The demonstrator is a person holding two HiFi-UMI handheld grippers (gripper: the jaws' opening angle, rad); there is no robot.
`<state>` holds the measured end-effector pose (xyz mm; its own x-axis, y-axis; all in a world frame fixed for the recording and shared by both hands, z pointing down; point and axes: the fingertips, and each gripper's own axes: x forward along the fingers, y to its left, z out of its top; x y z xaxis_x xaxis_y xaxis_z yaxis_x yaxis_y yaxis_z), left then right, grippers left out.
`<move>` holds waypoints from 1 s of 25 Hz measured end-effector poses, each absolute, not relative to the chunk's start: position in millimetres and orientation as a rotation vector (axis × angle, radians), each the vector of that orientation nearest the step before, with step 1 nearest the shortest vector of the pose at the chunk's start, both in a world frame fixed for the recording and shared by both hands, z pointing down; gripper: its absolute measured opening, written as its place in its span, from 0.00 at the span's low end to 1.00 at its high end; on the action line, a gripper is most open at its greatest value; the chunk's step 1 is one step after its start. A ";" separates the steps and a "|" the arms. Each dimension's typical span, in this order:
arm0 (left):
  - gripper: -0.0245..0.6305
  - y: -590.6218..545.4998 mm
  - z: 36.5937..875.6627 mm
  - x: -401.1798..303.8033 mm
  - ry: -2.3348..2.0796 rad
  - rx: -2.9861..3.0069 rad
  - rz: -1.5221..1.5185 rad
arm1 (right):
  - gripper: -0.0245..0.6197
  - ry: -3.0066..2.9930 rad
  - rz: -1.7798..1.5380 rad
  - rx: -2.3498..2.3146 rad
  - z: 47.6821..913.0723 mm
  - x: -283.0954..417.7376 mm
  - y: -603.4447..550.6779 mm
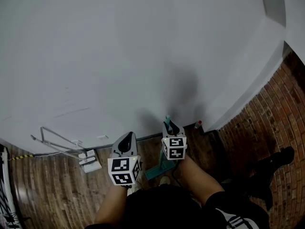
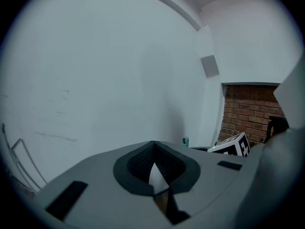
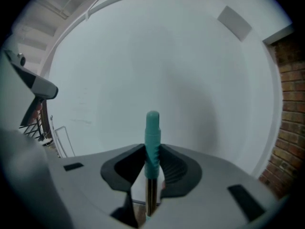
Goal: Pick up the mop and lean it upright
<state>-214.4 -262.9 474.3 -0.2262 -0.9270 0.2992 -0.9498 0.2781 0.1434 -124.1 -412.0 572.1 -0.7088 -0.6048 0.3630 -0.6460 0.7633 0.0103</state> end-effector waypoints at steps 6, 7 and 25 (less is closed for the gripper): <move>0.03 -247.5 476.7 -222.8 -2.274 1.642 0.129 | 0.20 -2.624 0.156 0.934 580.2 -146.0 -430.6; 0.03 -245.1 478.2 -224.4 -2.277 1.632 0.134 | 0.20 -2.623 0.158 0.929 582.2 -151.0 -434.9; 0.03 -231.9 512.1 -235.0 -2.292 1.457 0.163 | 0.20 -2.553 0.198 0.854 621.0 -233.9 -511.2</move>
<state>-235.0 -231.9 512.1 -0.3646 -0.8383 0.4053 -0.8872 0.4449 0.1222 -233.9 -511.2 621.0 -0.7132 -0.5385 0.4488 -0.6013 0.7990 0.0031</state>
